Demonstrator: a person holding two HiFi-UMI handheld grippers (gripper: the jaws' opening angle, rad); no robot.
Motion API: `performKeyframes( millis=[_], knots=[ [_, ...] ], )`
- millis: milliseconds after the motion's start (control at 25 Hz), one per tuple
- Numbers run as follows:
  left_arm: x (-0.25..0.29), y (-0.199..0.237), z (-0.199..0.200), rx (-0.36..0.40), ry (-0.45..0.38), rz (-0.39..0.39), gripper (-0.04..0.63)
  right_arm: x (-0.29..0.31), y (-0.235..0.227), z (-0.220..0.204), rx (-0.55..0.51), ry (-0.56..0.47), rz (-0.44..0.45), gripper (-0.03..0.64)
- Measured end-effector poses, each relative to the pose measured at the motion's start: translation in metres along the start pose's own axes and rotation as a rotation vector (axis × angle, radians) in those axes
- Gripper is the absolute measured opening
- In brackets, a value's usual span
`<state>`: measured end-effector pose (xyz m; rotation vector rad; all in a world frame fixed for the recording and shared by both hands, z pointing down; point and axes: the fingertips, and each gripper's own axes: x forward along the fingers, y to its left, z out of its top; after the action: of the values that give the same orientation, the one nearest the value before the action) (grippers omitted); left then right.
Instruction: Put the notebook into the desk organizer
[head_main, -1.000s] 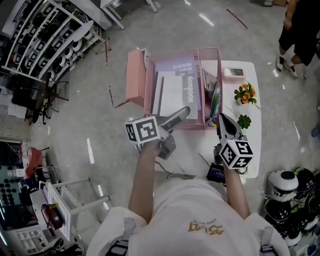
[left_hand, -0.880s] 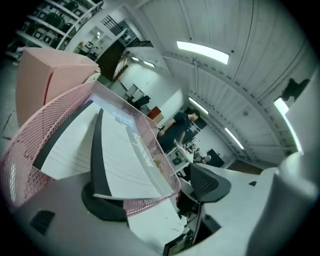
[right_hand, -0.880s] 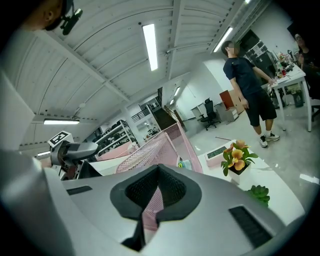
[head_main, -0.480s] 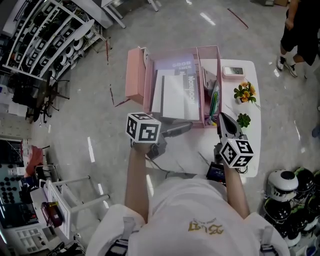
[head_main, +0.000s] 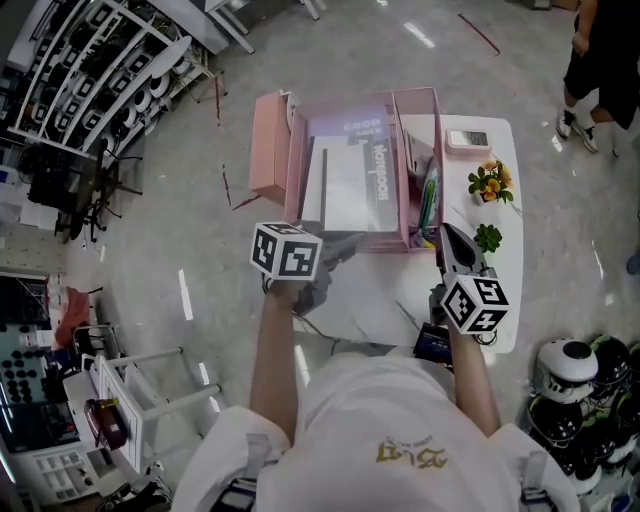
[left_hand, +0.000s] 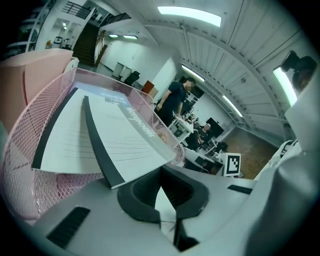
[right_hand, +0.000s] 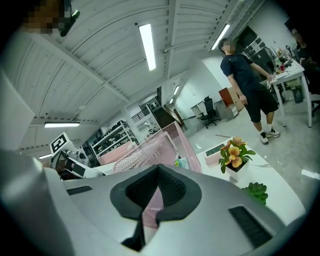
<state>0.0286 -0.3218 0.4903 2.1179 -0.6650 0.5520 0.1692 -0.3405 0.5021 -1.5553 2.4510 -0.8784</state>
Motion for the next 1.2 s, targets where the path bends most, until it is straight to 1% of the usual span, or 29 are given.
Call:
performKeyframes(
  millis=[80, 240, 400, 440, 480, 680, 760, 840, 960, 1040, 1120, 1200],
  knots=[
    [-0.001, -0.003, 0.001, -0.062, -0.027, -0.042, 0.014, 0.000, 0.000, -0.001, 0.001, 0.002, 0.004, 0.011],
    [0.005, -0.004, -0.004, -0.260, -0.129, -0.171, 0.014, 0.000, -0.001, -0.004, 0.006, 0.008, 0.007, 0.011],
    [-0.002, -0.006, -0.003, -0.416, -0.279, -0.253, 0.014, 0.000, 0.005, -0.007, -0.001, 0.018, 0.021, 0.011],
    [-0.004, -0.007, -0.002, -0.445, -0.321, -0.271, 0.014, -0.001, 0.007, -0.009, -0.003, 0.021, 0.023, 0.011],
    [-0.007, -0.007, -0.001, -0.457, -0.361, -0.276, 0.014, -0.001, 0.008, -0.011, -0.005, 0.023, 0.025, 0.011],
    [-0.028, 0.006, 0.003, -0.371, -0.544, -0.195, 0.015, -0.004, 0.018, -0.017, -0.031, 0.034, 0.027, 0.011],
    [-0.040, 0.007, 0.005, -0.320, -0.600, -0.157, 0.015, -0.008, 0.028, -0.016, -0.051, 0.027, 0.028, 0.011],
    [-0.051, 0.005, 0.003, -0.236, -0.619, -0.109, 0.015, -0.015, 0.040, -0.016, -0.070, 0.017, 0.026, 0.011],
    [-0.066, -0.005, -0.001, -0.106, -0.613, -0.055, 0.015, -0.025, 0.060, -0.017, -0.103, -0.001, 0.010, 0.011],
    [-0.073, -0.009, -0.003, -0.020, -0.619, -0.002, 0.015, -0.031, 0.072, -0.016, -0.137, -0.012, -0.003, 0.011],
    [-0.083, -0.013, -0.011, 0.044, -0.624, 0.050, 0.015, -0.039, 0.089, -0.018, -0.169, -0.024, -0.010, 0.012],
    [-0.095, -0.019, -0.028, 0.078, -0.624, 0.071, 0.015, -0.050, 0.110, -0.023, -0.188, -0.037, -0.013, 0.012]
  ],
)
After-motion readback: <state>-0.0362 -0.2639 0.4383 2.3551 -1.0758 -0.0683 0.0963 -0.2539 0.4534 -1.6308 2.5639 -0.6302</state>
